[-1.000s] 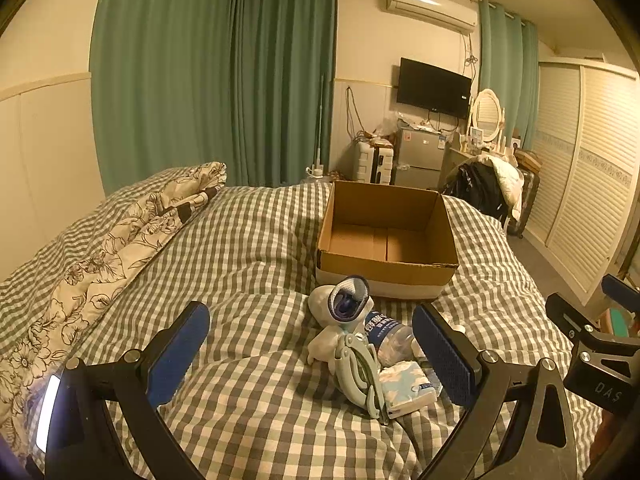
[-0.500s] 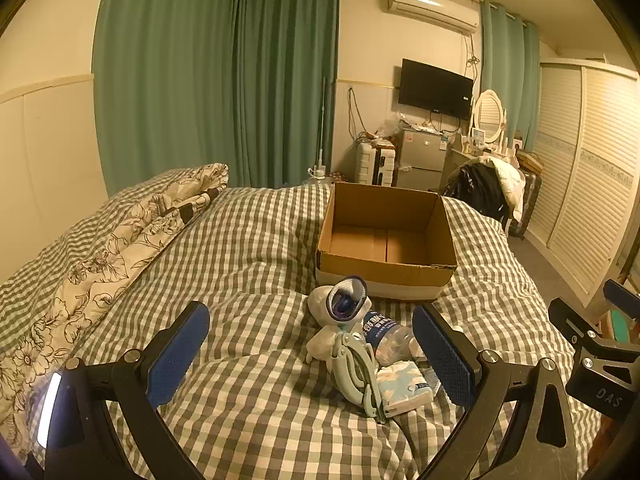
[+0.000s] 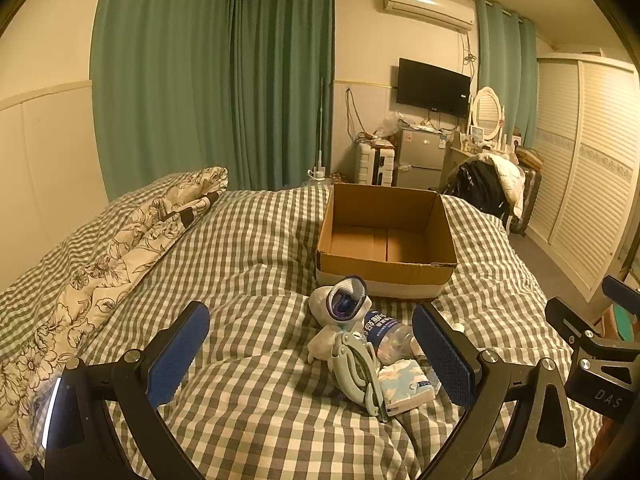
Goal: Organize objects
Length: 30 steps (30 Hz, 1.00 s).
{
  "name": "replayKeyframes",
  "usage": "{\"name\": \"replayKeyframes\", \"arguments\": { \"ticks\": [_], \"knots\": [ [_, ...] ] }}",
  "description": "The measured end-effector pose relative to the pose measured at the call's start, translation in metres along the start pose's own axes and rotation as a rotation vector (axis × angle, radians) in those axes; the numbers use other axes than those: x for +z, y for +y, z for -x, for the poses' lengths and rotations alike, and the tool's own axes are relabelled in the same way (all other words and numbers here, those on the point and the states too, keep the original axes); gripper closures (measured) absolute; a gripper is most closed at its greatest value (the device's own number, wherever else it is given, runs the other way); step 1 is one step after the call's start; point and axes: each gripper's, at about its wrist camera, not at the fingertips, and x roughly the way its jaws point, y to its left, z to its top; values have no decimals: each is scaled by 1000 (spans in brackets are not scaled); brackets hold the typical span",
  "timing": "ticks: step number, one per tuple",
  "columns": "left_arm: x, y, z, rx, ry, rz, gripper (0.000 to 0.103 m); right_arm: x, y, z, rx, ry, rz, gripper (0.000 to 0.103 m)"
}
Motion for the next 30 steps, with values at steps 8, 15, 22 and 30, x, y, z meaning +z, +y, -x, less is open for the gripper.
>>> {"name": "replayKeyframes", "arguments": {
  "ticks": [8,15,22,30],
  "knots": [
    [0,-2,2,1,-2,-9,2,1,0,2,4,-4,2,0],
    [-2,-5,-2,-8,24,-13,7,1,0,1,6,1,4,0],
    [-13,-5,-16,-8,69,-15,7,-4,-2,-10,9,37,5,0],
    [-35,-12,-50,-31,185,-19,14,-17,-7,-36,24,97,-3,0]
  ]
}}
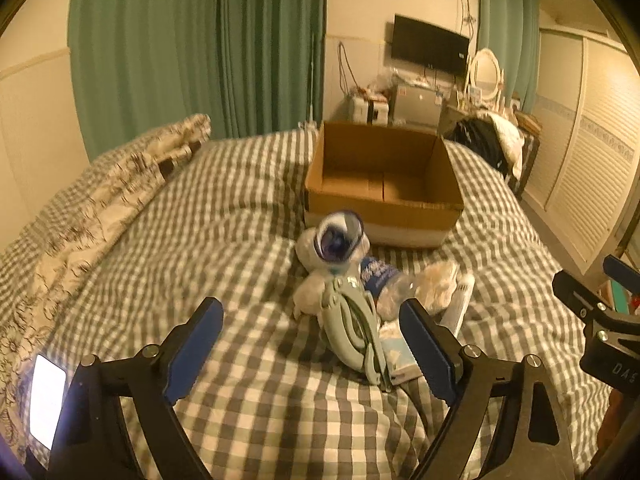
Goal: Organize objects
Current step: 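Grasp the pale green plastic clip with the left tool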
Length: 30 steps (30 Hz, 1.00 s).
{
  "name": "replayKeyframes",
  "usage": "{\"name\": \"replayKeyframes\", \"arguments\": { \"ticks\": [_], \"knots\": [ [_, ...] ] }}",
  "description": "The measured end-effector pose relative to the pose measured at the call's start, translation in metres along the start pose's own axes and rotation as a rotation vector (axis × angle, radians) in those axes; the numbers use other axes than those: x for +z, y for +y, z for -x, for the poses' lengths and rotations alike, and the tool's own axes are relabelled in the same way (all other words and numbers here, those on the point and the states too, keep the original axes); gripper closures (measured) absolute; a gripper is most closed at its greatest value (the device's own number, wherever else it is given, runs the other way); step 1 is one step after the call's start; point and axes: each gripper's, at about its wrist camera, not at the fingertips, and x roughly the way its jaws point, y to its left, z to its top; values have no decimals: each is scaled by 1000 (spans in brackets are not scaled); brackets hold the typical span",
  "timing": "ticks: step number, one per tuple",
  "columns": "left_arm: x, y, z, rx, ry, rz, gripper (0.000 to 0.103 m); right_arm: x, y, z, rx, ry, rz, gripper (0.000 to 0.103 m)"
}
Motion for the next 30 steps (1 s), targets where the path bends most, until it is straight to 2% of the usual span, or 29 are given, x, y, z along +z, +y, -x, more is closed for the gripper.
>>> {"name": "replayKeyframes", "arguments": {
  "ticks": [4,7,10,12,14,18,22,30],
  "knots": [
    [-6,-4,-23,-13,64,1,19,-7,-2,-17,15,38,-5,0],
    [-10,-10,-35,-29,91,-11,28,-11,-4,-27,28,60,-14,0],
    [-13,-19,-43,-47,111,-37,47,-15,-6,-37,39,80,-21,0],
    [-15,-24,-46,-57,123,-49,71,-17,-5,-41,47,92,-24,0],
    [-16,-26,-46,-52,125,-56,85,-18,-4,-44,52,99,-21,0],
    [-14,-21,-41,-78,122,-35,88,-19,-2,-42,54,98,-17,0],
    [-8,-16,-23,-111,86,-24,92,-18,3,-35,52,90,1,0],
    [4,-4,12,-138,12,-32,93,-16,25,-21,60,78,60,0]
  ]
}}
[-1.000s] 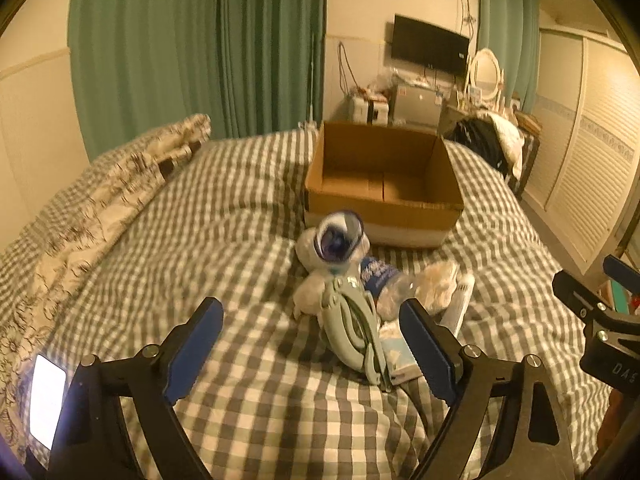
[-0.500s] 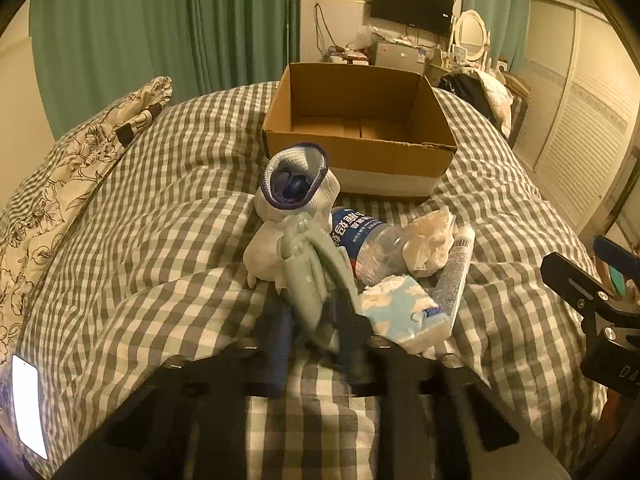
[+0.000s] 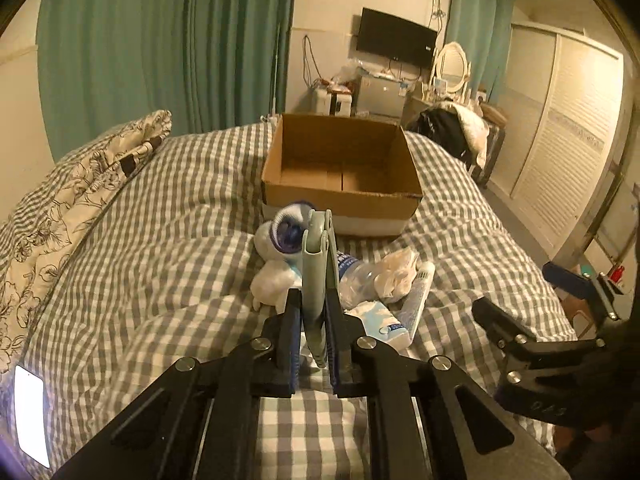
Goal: Organize objects
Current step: 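Grasp the pale green plastic clip with the left tool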
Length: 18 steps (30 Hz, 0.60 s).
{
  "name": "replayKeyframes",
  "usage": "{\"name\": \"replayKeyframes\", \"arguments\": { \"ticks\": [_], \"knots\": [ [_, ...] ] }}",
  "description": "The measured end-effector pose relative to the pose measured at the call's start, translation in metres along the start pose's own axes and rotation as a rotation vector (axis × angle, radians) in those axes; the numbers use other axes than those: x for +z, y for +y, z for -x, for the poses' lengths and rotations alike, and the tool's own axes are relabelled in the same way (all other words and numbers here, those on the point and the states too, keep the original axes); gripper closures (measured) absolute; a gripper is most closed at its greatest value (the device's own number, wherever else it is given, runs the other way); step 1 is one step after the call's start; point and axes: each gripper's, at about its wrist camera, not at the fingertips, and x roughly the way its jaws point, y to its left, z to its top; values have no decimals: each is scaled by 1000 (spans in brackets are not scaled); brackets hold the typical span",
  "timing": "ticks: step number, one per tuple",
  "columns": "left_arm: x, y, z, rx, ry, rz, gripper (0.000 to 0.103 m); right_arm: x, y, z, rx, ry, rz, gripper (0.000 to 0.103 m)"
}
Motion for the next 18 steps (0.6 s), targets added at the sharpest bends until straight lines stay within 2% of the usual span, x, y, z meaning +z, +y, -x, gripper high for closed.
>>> {"name": "replayKeyframes", "arguments": {
  "ticks": [5,8,11,18],
  "knots": [
    [2,12,9,-17,-19,21,93,2,12,5,0,-9,26,0],
    [-1,14,3,-36,9,17,92,3,19,4,2,-2,41,0],
    [-9,15,-10,-25,53,16,88,1,24,0,0,8,58,0],
    [-12,26,-17,-5,56,41,81,-2,24,-12,-11,40,58,0]
  ]
}}
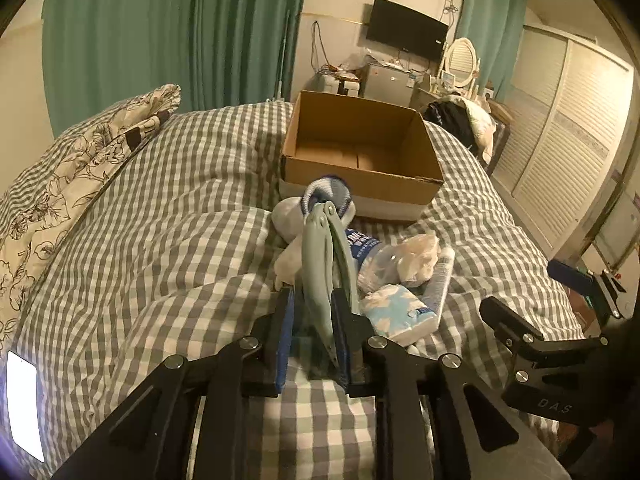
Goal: Organize objects
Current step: 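Grasp the pale green plastic clip with the left tool, then grasp the blue-and-white tissue pack with the right tool while the left holds the clip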
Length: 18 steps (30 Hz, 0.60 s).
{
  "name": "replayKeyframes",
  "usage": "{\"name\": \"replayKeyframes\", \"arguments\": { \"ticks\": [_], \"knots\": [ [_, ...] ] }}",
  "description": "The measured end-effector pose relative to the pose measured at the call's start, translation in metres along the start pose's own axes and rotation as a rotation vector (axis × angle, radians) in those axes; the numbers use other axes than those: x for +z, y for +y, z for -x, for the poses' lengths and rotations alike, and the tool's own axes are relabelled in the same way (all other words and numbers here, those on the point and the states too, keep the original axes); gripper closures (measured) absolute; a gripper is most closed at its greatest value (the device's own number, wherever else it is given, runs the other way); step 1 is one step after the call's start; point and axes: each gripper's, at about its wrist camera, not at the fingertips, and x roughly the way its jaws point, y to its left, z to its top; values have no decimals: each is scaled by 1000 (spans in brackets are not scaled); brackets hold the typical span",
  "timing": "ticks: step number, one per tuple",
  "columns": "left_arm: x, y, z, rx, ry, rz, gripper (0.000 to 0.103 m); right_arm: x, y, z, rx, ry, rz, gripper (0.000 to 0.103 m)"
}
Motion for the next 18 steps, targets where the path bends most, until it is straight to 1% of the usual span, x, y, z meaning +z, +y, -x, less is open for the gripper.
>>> {"name": "replayKeyframes", "arguments": {
  "ticks": [1,3,4,5,6,8,11,13,14,16,17,18],
  "knots": [
    [1,1,-1,1,-1,2,78,0,0,-2,0,3,-1,0],
    [2,0,-2,-2,-5,2,61,-1,-1,-4,1,7,-3,0],
    [3,-1,-2,-4,-8,-3,55,-1,0,-5,2,10,-4,0],
    [2,-3,-4,-7,-7,-9,45,-1,0,-6,4,12,-2,0],
    [1,-5,-7,-13,0,-14,44,-1,1,-7,6,13,-1,0],
    [-3,-10,-15,-25,32,-25,44,-2,0,-8,8,17,2,0],
    [-10,-19,-27,-22,74,-47,43,-3,-3,-8,10,20,-7,0],
    [-13,-24,-35,-20,87,-65,43,-2,-7,-9,10,21,-18,0],
    [-15,-27,-42,-8,102,-79,43,-2,-8,-9,9,21,-22,0],
    [-21,-31,-56,29,139,-103,50,-2,-11,-9,10,23,-32,0],
    [-24,-30,-62,29,158,-106,67,-3,-12,-10,12,24,-37,0],
    [-25,-29,-65,20,172,-102,74,-3,-13,-11,14,26,-40,0]
  ]
}}
